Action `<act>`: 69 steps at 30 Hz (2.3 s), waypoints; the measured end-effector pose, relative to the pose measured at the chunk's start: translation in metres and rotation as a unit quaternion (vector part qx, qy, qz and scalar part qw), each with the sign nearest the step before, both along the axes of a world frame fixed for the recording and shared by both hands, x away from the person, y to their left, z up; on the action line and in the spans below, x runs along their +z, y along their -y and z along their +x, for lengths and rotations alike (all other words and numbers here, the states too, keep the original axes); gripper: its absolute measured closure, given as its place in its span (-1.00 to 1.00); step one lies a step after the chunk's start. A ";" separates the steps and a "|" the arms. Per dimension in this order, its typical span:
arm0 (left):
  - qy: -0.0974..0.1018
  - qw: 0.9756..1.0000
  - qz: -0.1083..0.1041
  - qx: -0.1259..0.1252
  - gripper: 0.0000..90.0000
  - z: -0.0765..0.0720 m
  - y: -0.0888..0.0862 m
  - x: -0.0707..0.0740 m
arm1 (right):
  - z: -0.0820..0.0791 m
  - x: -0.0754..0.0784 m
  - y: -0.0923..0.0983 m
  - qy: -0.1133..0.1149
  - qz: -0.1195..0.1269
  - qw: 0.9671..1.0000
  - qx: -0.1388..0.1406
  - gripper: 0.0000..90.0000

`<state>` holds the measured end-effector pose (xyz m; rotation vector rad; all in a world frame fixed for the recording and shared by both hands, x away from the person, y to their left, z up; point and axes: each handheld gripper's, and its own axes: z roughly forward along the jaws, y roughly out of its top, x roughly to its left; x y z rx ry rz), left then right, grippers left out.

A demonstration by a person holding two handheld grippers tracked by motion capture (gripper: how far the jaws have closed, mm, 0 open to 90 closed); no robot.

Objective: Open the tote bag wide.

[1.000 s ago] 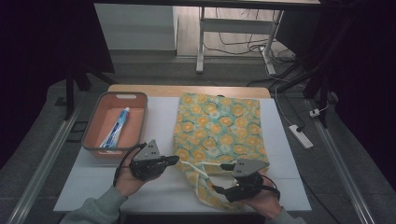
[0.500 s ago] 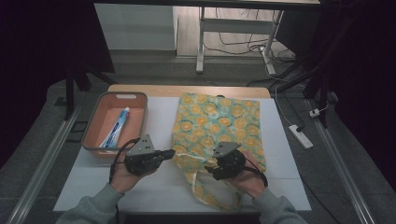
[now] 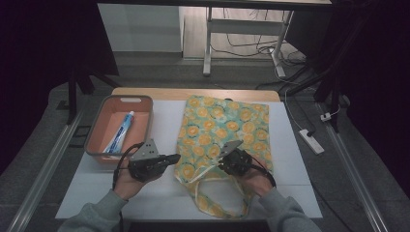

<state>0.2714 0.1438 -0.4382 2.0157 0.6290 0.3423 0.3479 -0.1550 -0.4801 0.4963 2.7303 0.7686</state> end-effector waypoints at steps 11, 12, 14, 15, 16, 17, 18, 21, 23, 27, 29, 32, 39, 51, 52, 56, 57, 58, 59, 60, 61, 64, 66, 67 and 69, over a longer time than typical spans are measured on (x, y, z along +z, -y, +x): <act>0.030 0.999 0.026 -0.032 0.38 -0.024 0.019 -0.001 | -0.006 0.043 0.001 -0.009 0.099 0.995 0.007 0.93; 0.034 0.998 0.027 -0.036 0.36 -0.028 0.019 -0.001 | -0.006 0.049 0.001 -0.007 0.109 0.994 0.008 0.93; 0.043 0.998 0.027 -0.046 0.31 -0.037 0.020 0.000 | -0.005 0.058 0.001 -0.003 0.129 0.992 0.009 0.93; 0.047 0.997 0.027 -0.052 0.31 -0.042 0.022 0.001 | -0.005 0.058 0.001 -0.003 0.129 0.992 0.009 0.93; 0.051 0.997 0.028 -0.059 0.29 -0.047 0.024 0.002 | -0.004 0.062 0.001 -0.001 0.138 0.990 0.007 0.93; 0.057 0.996 0.032 -0.068 0.25 -0.051 0.027 0.003 | 0.001 0.067 0.000 0.000 0.152 0.988 0.001 0.93; 0.063 0.994 0.038 -0.076 0.23 -0.055 0.031 0.004 | 0.005 0.068 0.000 -0.003 0.159 0.987 0.000 0.93; 0.055 0.992 0.051 -0.097 0.19 -0.058 0.048 0.000 | 0.012 0.069 -0.002 -0.010 0.171 0.985 -0.003 0.93; 0.047 0.991 0.075 -0.100 0.16 -0.054 0.062 -0.009 | 0.018 0.067 -0.004 -0.012 0.176 0.984 -0.007 0.93; 0.019 0.989 0.105 -0.106 0.07 -0.038 0.091 -0.030 | 0.025 0.064 -0.005 -0.013 0.177 0.984 -0.014 0.93; 0.002 0.988 0.109 -0.106 0.04 -0.030 0.104 -0.039 | 0.027 0.063 -0.004 -0.013 0.178 0.984 -0.016 0.93; -0.011 0.988 0.114 -0.107 -0.01 -0.020 0.123 -0.049 | 0.029 0.062 -0.001 -0.012 0.179 0.984 -0.019 0.93; -0.020 0.986 0.129 -0.106 -0.02 -0.006 0.157 -0.065 | 0.032 0.063 0.006 -0.013 0.188 0.982 -0.027 0.93; -0.034 0.984 0.137 -0.110 0.67 0.011 0.180 -0.080 | 0.035 0.063 0.013 -0.011 0.193 0.980 -0.037 0.93; -0.037 0.984 0.135 -0.113 0.80 0.011 0.179 -0.080 | 0.036 0.064 0.014 -0.010 0.193 0.980 -0.038 0.93; -0.037 0.981 0.131 -0.137 0.96 0.006 0.172 -0.073 | 0.038 0.065 0.020 -0.007 0.197 0.979 -0.045 0.93; -0.034 0.981 0.130 -0.142 0.96 0.002 0.169 -0.070 | 0.039 0.065 0.022 -0.007 0.198 0.979 -0.048 0.93; -0.033 0.981 0.126 -0.147 0.96 -0.002 0.165 -0.067 | 0.040 0.065 0.024 -0.007 0.199 0.979 -0.051 0.93; -0.032 0.979 0.126 -0.154 0.97 -0.006 0.161 -0.064 | 0.042 0.065 0.026 -0.006 0.200 0.978 -0.054 0.93; -0.031 0.978 0.126 -0.163 0.97 -0.010 0.155 -0.061 | 0.045 0.064 0.031 -0.006 0.202 0.977 -0.061 0.93; -0.031 0.977 0.124 -0.170 0.97 -0.016 0.150 -0.058 | 0.045 0.064 0.031 -0.006 0.202 0.977 -0.061 0.93; -0.028 0.975 0.122 -0.183 0.97 -0.030 0.133 -0.052 | 0.051 0.063 0.037 -0.009 0.203 0.976 -0.073 0.93; -0.028 0.974 0.121 -0.187 0.97 -0.038 0.120 -0.048 | 0.056 0.061 0.042 -0.011 0.203 0.976 -0.082 0.93; -0.027 0.975 0.120 -0.187 0.97 -0.042 0.114 -0.047 | 0.058 0.060 0.044 -0.012 0.203 0.975 -0.087 0.93; -0.024 0.975 0.118 -0.187 0.97 -0.049 0.103 -0.045 | 0.064 0.057 0.047 -0.015 0.203 0.974 -0.098 0.93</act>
